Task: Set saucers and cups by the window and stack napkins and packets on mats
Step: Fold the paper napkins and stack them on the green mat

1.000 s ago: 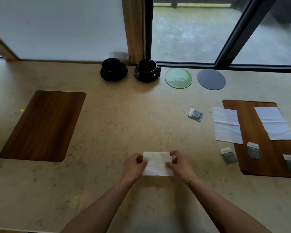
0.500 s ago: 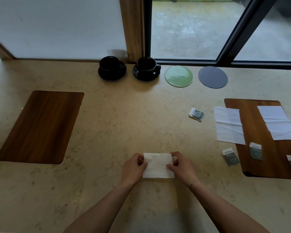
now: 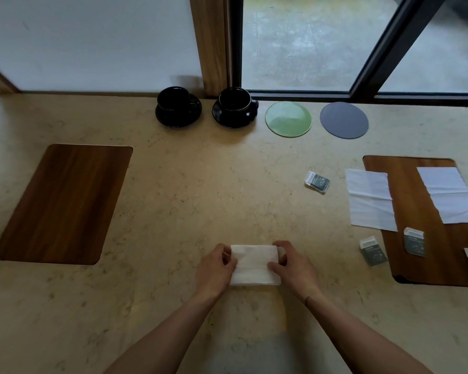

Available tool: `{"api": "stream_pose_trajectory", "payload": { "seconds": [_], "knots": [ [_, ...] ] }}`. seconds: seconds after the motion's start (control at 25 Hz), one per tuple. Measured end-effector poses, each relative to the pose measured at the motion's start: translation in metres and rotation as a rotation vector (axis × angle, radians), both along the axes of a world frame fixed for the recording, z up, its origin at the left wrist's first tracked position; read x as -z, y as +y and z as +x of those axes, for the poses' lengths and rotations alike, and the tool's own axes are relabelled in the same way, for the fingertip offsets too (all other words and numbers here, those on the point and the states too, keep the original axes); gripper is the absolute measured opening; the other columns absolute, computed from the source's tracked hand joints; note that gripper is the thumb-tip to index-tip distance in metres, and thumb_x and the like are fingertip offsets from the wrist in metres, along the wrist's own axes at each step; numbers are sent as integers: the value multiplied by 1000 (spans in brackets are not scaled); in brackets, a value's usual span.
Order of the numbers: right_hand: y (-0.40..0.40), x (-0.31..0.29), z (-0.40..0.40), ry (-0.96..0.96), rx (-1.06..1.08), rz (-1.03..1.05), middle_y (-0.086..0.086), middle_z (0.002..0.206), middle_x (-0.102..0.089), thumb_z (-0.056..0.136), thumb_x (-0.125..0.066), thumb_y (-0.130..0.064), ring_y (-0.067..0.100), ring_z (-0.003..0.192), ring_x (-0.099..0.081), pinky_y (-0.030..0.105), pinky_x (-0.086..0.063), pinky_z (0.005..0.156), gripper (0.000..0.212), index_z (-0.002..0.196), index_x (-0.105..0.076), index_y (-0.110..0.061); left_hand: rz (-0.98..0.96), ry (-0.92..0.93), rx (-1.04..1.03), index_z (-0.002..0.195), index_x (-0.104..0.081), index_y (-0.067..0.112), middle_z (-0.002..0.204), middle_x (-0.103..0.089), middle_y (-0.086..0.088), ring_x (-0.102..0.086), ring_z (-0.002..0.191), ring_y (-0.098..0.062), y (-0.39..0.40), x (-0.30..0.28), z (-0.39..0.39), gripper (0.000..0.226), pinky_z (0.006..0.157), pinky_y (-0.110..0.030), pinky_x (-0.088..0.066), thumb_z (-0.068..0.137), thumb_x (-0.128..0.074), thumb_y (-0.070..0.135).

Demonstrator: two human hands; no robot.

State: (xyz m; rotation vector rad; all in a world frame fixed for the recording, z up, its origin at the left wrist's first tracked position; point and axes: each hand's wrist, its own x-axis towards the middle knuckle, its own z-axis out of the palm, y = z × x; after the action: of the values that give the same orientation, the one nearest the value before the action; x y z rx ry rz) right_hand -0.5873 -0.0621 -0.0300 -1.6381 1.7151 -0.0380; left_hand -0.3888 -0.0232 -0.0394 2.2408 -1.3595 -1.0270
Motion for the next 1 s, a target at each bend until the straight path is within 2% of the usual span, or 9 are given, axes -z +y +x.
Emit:
{"api": "stream_pose_trajectory", "payload": {
  "seconds": [0.16, 0.32, 0.48, 0.64, 0.76, 0.84, 1.0],
  "knots": [
    [1, 0, 1, 33, -33, -14, -12, 89, -62, 88, -61, -43, 10, 79, -63, 34, -58, 68, 52, 134, -38, -40, -3, -32, 9, 107, -57, 31, 93, -62, 14, -59, 81, -4, 1, 1, -1, 20, 72, -27, -55, 89, -61, 37],
    [1, 0, -1, 78, -78, -21, -10, 93, -64, 89, -57, -47, 11, 80, -63, 35, -58, 67, 60, 140, -26, -41, -10, -109, 43, 111, -45, 33, 90, -60, 13, -59, 77, -7, 4, 2, 0, 29, 68, -32, -55, 88, -59, 43],
    [6, 0, -3, 148, -133, -93, -7, 120, -57, 91, -50, -53, 14, 97, -60, 34, -56, 71, 59, 142, -25, -39, -42, -116, 76, 117, -42, 35, 95, -58, 13, -58, 78, -6, 8, 0, 2, 34, 68, -30, -54, 88, -56, 46],
    [10, -2, -5, 230, -297, -272, -5, 135, -46, 93, -48, -50, 17, 118, -44, 32, -47, 88, 46, 137, -40, -39, -176, -215, 272, 117, -58, 30, 112, -55, 9, -53, 99, -10, 8, 1, 6, 27, 77, -22, -47, 92, -57, 37],
    [9, -4, -6, 276, -459, -247, -7, 152, -30, 96, -42, -51, 23, 140, -21, 40, -29, 109, 47, 141, -35, -43, -255, -321, 458, 115, -64, 29, 116, -57, 6, -50, 107, -17, 6, 6, 9, 27, 84, -29, -45, 89, -60, 36],
    [8, -2, -6, 304, -497, -210, -9, 158, -21, 97, -38, -52, 25, 145, -9, 42, -19, 113, 48, 144, -31, -44, -227, -365, 522, 121, -61, 30, 123, -55, 6, -46, 114, -19, 6, 7, 10, 34, 90, -34, -43, 88, -58, 41],
    [9, 1, -9, 345, -532, -179, -13, 161, -13, 98, -32, -54, 25, 148, -1, 44, -14, 115, 50, 146, -22, -46, -180, -397, 593, 128, -54, 31, 132, -49, 3, -42, 121, -23, 7, 6, 14, 46, 95, -39, -38, 85, -58, 47]
  ]
}}
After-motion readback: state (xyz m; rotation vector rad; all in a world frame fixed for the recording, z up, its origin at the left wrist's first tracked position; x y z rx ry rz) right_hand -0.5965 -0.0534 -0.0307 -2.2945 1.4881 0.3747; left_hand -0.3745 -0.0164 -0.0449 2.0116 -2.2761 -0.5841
